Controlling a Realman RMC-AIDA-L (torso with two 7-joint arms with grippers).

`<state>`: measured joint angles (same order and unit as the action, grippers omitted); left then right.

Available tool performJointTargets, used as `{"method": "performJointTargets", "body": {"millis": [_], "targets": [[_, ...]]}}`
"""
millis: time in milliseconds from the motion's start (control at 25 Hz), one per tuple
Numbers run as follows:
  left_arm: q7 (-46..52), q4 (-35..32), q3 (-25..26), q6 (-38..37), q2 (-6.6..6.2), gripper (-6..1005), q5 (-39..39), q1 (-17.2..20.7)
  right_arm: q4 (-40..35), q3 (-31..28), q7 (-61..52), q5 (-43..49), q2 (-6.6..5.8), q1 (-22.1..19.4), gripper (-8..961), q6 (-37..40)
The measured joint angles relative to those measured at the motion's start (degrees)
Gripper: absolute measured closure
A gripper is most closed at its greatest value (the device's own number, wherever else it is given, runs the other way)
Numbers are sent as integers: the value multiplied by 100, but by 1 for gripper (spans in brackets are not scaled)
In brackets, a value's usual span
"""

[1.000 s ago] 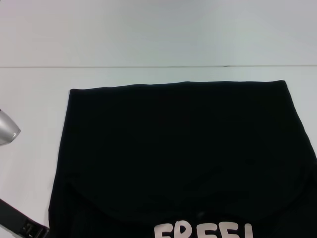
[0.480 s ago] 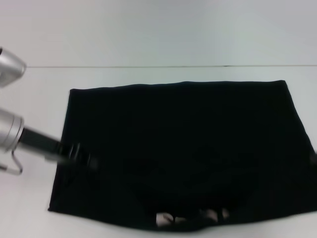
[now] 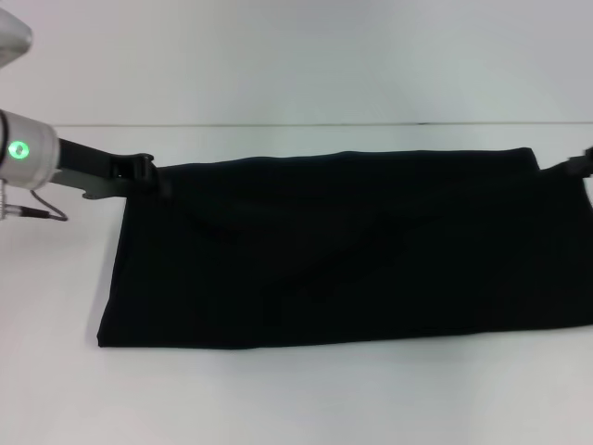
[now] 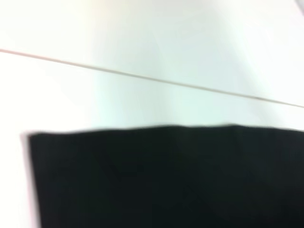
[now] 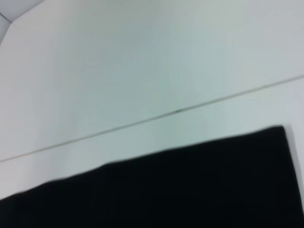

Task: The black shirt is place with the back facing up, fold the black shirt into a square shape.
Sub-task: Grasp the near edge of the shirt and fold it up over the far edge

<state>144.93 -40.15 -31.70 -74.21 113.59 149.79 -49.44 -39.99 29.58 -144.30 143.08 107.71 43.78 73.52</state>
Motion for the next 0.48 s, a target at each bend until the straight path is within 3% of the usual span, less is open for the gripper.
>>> {"method": "performJointTargets", "body": {"millis": [200, 320, 480], "targets": [[181, 84, -701, 875, 209, 992, 31, 39, 653, 547, -39, 18, 199, 175, 915, -1323], [164, 21, -710, 1082, 282, 992, 7, 40, 767, 634, -72, 12, 312, 185, 915, -1811], [243, -81, -681, 1283, 300, 992, -28, -30, 728, 589, -128, -97, 340, 199, 914, -2030]]}}
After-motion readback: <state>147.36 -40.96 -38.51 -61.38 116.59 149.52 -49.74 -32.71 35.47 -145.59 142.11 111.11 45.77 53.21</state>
